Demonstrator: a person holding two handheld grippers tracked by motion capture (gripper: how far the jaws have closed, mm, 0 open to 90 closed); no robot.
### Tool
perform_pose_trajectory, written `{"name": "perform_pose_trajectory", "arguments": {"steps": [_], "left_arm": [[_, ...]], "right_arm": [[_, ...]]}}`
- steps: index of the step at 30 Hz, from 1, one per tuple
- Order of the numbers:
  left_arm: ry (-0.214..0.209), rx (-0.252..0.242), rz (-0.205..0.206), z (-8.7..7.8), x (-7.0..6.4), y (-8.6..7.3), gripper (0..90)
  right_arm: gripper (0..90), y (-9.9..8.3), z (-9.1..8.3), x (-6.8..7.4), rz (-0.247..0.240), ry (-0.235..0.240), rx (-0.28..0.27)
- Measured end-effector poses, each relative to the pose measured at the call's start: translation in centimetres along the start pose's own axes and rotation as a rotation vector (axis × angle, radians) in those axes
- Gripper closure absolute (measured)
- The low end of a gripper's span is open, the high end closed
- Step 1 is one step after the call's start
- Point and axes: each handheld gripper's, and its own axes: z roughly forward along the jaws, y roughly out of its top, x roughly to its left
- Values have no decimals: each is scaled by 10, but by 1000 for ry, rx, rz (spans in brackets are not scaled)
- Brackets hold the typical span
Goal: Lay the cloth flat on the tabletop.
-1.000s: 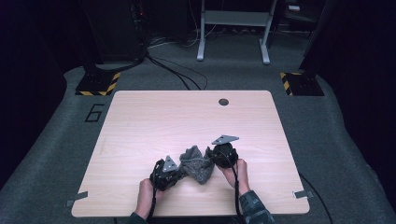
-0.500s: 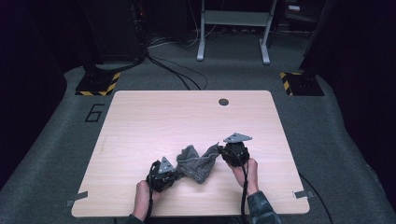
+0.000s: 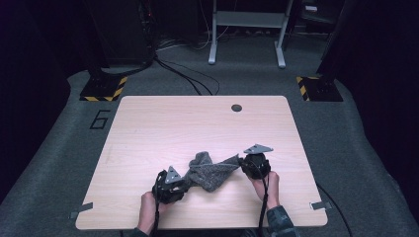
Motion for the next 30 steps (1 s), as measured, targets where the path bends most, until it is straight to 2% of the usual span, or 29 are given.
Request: {"name": "perform_pose_trajectory", "arguments": {"steps": [1, 3, 5, 7, 10, 11, 15, 16, 17, 19, 22, 26, 30], "left_arm": [[5, 12, -4, -2, 1, 2, 483], [2, -3, -26, -7, 6, 4, 403], [3, -20, -51, -10, 10, 5, 364], [4, -25, -67, -13, 17, 7, 357], [25, -28, -98, -12, 24, 9, 364], [19, -4, -103, -11, 27, 10, 368], [24, 46, -116, -1, 31, 12, 380], [28, 56, -113, 1, 30, 11, 397], [24, 63, -105, 3, 30, 11, 402], [30, 67, -87, 5, 27, 11, 441], [25, 71, -76, 8, 24, 9, 503], [15, 71, -53, 9, 23, 8, 622], [21, 54, -57, 10, 21, 7, 734]], "right_arm": [[812, 0, -1, 0, 8, 5, 0], [740, 3, -5, 1, 15, 8, -15], [687, 7, -9, 3, 4, 20, -33], [606, 12, -14, 7, -15, 35, -56], [541, 21, -16, 16, -53, 68, -62], [543, 24, -15, 19, -63, 81, -59], [543, 37, -2, 33, -143, 149, -30], [518, 41, 4, 37, -171, 177, -8], [498, 43, 10, 40, -187, 185, 9], [448, 47, 21, 44, -200, 222, 54], [472, 47, 38, 48, -203, 235, 124], [674, 43, 46, 48, -207, 238, 145], [834, 36, 48, 48, -208, 211, 169]]}}
